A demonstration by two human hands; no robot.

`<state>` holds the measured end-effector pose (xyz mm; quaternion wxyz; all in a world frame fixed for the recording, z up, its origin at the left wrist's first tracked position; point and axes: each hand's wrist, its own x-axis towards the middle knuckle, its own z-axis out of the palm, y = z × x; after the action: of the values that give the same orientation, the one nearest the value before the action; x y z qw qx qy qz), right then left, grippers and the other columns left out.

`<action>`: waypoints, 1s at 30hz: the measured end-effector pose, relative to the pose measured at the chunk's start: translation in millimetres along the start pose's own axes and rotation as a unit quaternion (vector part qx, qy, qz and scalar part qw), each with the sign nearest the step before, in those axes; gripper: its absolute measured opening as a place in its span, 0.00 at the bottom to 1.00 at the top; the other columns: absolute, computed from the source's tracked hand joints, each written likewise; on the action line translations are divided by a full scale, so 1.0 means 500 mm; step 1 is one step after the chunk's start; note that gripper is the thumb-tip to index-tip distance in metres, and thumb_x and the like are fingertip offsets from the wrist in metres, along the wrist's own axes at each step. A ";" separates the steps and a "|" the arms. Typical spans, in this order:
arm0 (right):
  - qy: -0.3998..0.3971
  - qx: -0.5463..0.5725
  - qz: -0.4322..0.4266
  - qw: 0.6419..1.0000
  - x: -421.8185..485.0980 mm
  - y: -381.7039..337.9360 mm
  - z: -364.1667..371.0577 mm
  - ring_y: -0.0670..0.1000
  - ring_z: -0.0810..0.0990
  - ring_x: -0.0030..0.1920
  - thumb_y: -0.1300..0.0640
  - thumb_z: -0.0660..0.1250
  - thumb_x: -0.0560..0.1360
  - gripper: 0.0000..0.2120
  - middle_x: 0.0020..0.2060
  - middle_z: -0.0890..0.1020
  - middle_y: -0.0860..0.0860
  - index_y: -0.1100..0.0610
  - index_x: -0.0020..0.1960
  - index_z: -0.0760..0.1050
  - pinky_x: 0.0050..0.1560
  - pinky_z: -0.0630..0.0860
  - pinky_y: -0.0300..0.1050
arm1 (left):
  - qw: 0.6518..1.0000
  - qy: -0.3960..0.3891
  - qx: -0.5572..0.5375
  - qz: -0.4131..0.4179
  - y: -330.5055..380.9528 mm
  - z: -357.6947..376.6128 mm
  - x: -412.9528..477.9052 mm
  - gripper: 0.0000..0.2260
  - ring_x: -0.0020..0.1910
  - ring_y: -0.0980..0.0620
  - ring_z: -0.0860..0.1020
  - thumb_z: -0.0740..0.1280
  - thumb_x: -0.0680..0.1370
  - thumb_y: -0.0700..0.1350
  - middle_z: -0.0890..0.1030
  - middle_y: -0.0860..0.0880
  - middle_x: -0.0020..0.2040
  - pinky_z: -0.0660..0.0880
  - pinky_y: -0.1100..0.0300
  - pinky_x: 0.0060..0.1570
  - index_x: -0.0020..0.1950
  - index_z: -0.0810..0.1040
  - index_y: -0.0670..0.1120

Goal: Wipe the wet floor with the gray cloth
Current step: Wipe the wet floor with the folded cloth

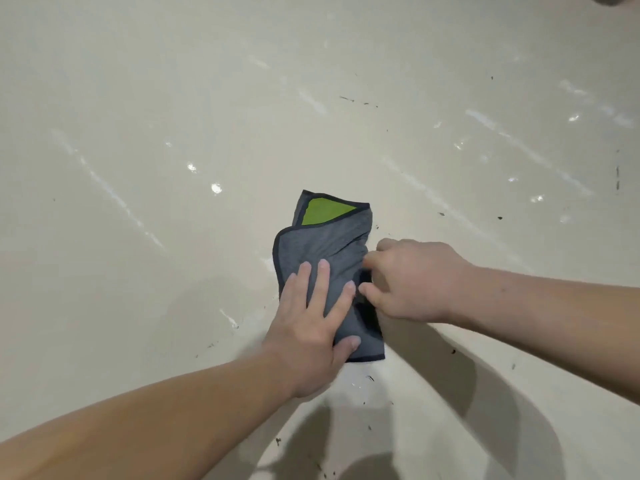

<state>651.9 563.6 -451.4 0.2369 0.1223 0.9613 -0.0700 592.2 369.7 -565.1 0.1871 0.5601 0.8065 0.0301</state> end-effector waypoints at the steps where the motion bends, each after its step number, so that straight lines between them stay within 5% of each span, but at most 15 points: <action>1: -0.031 -0.004 0.013 0.999 0.007 -0.002 -0.024 0.54 0.79 0.55 0.39 0.54 0.81 0.17 0.53 0.78 0.48 0.49 0.57 0.74 0.45 0.73 0.49 | 1.000 -0.009 0.013 -0.002 -0.005 0.004 0.000 0.34 0.82 0.30 0.44 0.53 0.82 0.66 0.48 0.35 0.83 0.51 0.35 0.79 0.84 0.56 0.52; 3: -0.059 -0.026 0.028 0.998 0.031 -0.015 -0.060 0.55 0.79 0.52 0.40 0.54 0.81 0.16 0.51 0.80 0.48 0.49 0.54 0.72 0.43 0.71 0.48 | 0.999 -0.020 0.035 0.025 -0.036 -0.005 0.003 0.35 0.81 0.36 0.33 0.48 0.81 0.69 0.39 0.40 0.84 0.41 0.39 0.80 0.84 0.47 0.56; 7: -0.074 -0.072 0.034 0.994 0.102 -0.080 -0.097 0.56 0.78 0.50 0.40 0.54 0.81 0.13 0.50 0.78 0.48 0.49 0.56 0.67 0.42 0.71 0.49 | 0.993 -0.034 0.087 0.068 -0.136 -0.050 0.009 0.34 0.79 0.43 0.27 0.42 0.80 0.71 0.31 0.46 0.82 0.36 0.43 0.80 0.83 0.40 0.61; 12: 0.013 0.056 0.106 0.993 0.200 -0.187 -0.078 0.57 0.78 0.51 0.44 0.56 0.80 0.14 0.52 0.80 0.51 0.52 0.59 0.69 0.46 0.74 0.50 | 0.997 0.006 0.063 -0.049 -0.255 -0.062 -0.067 0.34 0.82 0.44 0.32 0.43 0.80 0.72 0.36 0.46 0.84 0.41 0.43 0.81 0.83 0.43 0.62; 16: 0.077 0.128 0.123 0.981 0.231 -0.289 -0.056 0.59 0.77 0.50 0.48 0.57 0.80 0.13 0.51 0.79 0.53 0.55 0.59 0.69 0.44 0.72 0.50 | 0.984 -0.014 0.051 -0.171 -0.324 -0.070 -0.193 0.33 0.79 0.45 0.25 0.39 0.81 0.71 0.29 0.46 0.82 0.38 0.43 0.80 0.81 0.33 0.61; 20: 0.105 0.131 0.007 0.986 0.234 -0.387 -0.026 0.58 0.77 0.50 0.49 0.57 0.80 0.11 0.49 0.78 0.53 0.55 0.56 0.70 0.46 0.75 0.51 | 0.964 0.008 -0.023 -0.264 -0.285 -0.029 -0.321 0.32 0.77 0.44 0.23 0.40 0.82 0.69 0.26 0.46 0.80 0.37 0.42 0.80 0.82 0.33 0.58; 25: 0.047 0.111 -0.108 0.987 0.248 -0.504 -0.015 0.57 0.79 0.50 0.46 0.58 0.80 0.11 0.50 0.80 0.52 0.54 0.54 0.71 0.45 0.74 0.49 | 0.962 0.010 -0.036 -0.271 -0.205 0.037 -0.402 0.34 0.81 0.38 0.31 0.48 0.83 0.68 0.37 0.41 0.83 0.44 0.37 0.78 0.85 0.47 0.54; 30: 0.027 0.067 -0.169 0.983 0.238 -0.594 -0.014 0.55 0.77 0.48 0.46 0.58 0.81 0.11 0.48 0.80 0.50 0.53 0.52 0.71 0.48 0.76 0.50 | 0.968 -0.023 -0.040 -0.248 -0.280 -0.012 -0.429 0.33 0.76 0.49 0.21 0.44 0.81 0.72 0.25 0.47 0.80 0.35 0.45 0.80 0.81 0.35 0.64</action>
<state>467.3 303.9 -478.7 0.1874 -0.0242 0.9672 -0.1697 530.1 122.3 -538.1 0.2294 0.3357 0.9136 0.0017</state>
